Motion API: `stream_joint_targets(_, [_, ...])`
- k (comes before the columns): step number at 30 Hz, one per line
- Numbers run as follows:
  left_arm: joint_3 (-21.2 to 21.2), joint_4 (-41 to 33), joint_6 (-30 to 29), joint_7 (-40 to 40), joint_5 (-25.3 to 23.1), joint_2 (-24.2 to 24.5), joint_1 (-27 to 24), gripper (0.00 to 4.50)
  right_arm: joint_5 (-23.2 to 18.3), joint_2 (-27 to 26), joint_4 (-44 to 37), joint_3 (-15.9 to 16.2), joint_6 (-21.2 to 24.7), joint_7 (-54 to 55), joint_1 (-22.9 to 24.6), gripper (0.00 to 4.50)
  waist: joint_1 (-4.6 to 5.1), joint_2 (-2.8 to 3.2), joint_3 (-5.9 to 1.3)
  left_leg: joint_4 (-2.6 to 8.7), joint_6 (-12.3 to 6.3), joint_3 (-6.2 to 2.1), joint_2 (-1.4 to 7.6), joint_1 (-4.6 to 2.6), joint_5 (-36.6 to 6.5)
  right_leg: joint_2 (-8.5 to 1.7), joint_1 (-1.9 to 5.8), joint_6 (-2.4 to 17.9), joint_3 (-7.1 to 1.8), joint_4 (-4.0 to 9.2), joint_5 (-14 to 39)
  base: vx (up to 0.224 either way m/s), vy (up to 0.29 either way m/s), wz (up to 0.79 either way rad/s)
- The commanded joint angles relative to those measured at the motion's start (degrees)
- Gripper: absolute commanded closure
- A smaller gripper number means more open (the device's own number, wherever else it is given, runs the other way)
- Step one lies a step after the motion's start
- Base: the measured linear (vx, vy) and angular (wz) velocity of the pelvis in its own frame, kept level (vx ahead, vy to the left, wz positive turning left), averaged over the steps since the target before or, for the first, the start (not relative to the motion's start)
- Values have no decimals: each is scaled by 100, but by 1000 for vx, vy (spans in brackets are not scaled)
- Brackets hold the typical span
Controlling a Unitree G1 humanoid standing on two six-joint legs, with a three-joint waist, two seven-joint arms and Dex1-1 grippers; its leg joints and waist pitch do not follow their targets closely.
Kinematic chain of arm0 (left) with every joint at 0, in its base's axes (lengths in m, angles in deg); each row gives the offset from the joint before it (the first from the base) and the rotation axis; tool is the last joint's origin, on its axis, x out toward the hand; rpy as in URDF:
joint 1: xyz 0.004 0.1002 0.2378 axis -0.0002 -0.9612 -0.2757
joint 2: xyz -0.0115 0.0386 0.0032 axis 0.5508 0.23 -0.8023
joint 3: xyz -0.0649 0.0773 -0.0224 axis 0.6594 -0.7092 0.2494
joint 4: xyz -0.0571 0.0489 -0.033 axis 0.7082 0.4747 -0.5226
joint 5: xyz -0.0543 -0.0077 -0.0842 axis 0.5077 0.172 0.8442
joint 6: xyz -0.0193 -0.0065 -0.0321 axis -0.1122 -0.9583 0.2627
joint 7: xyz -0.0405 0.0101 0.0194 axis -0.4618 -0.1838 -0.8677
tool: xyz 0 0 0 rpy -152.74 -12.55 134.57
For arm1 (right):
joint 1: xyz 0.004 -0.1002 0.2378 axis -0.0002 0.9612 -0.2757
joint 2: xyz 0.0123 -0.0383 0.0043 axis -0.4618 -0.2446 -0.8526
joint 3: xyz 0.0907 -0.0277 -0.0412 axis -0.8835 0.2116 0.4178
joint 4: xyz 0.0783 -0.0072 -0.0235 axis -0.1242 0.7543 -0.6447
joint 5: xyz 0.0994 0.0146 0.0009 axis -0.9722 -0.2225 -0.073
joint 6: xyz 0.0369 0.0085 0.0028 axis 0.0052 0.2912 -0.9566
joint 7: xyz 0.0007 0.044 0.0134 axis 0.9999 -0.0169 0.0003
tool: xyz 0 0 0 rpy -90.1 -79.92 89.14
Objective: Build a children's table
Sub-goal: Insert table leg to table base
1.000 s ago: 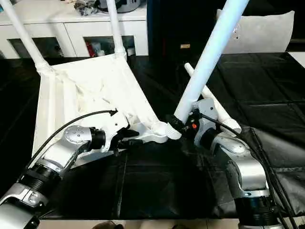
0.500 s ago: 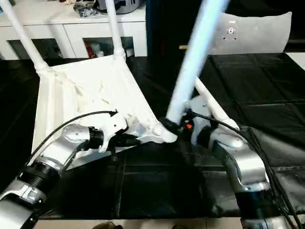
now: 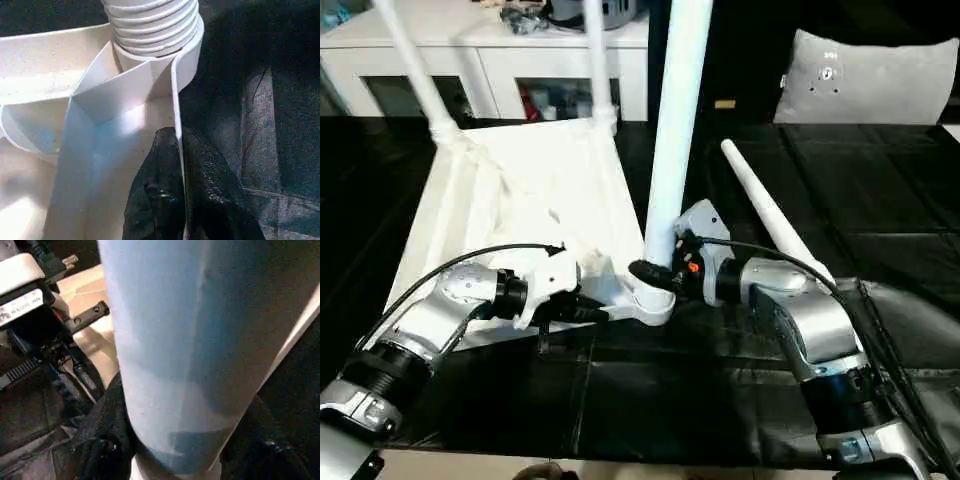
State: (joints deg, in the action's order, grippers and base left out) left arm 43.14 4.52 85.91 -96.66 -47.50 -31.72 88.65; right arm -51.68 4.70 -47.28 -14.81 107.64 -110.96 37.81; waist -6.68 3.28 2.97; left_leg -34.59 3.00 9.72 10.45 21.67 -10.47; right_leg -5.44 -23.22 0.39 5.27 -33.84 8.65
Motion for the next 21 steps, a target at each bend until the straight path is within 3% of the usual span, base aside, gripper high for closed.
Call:
stream_joint_targets(1, [-253,-23,189,-242,-167,15,51,450,57,61,155,196,115,-127,32,263,35,-81,-419,420,-73,-49,247,-101,-1263,-351,284,974,-280,385,1869,0,0,0])
stream_joint_targets(6, [-275,-33,348,-407,-150,0,105,450,65,-99,623,125,-29,-100,-84,263,57,-86,-408,445,14,-64,244,-111,-1473,-346,290,947,-274,400,2023,0,0,0])
stream_joint_targets(11, [-186,61,362,-333,-148,-52,138,450,-131,-196,835,-168,-90,-166,100,263,66,-80,-406,456,50,-68,250,-142,-1689,-349,284,952,-274,427,2125,0,0,0])
stream_joint_targets(13, [-126,127,360,-275,-124,-83,148,450,-289,-260,969,-399,-137,-121,262,263,52,-23,-415,453,68,-77,248,-146,-1705,-355,284,981,-273,421,2058,0,0,0])
stream_joint_targets(14, [-97,157,361,-237,-109,-100,150,450,-325,-279,1035,-477,-184,-98,337,263,59,-53,-418,457,58,-73,246,-141,-1712,-351,296,993,-269,429,2017,0,0,0])
stream_joint_targets(16, [-60,187,351,-193,-85,-126,151,450,-362,-307,1104,-552,-248,-83,432,263,49,-30,-419,463,68,-74,249,-146,-1762,-343,296,1031,-265,426,1951,0,0,0])
stream_joint_targets(18, [-1,233,343,-100,-78,-163,153,450,-342,-356,1138,-620,-436,-55,592,263,50,37,-405,465,83,-83,240,-149,-1881,-342,291,1030,-256,432,2039,0,0,0])
stream_joint_targets(20, [54,271,334,-4,-81,-199,158,450,-314,-381,1053,-640,-584,-36,772,263,52,2,-402,470,77,-80,235,-164,-1998,-348,287,969,-253,465,2218,0,0,0])
stream_joint_targets(21, [94,295,314,60,-84,-221,162,450,-243,-385,875,-617,-759,8,969,263,48,22,-402,477,78,-87,240,-171,-2046,-351,282,919,-249,483,2324,0,0,0])
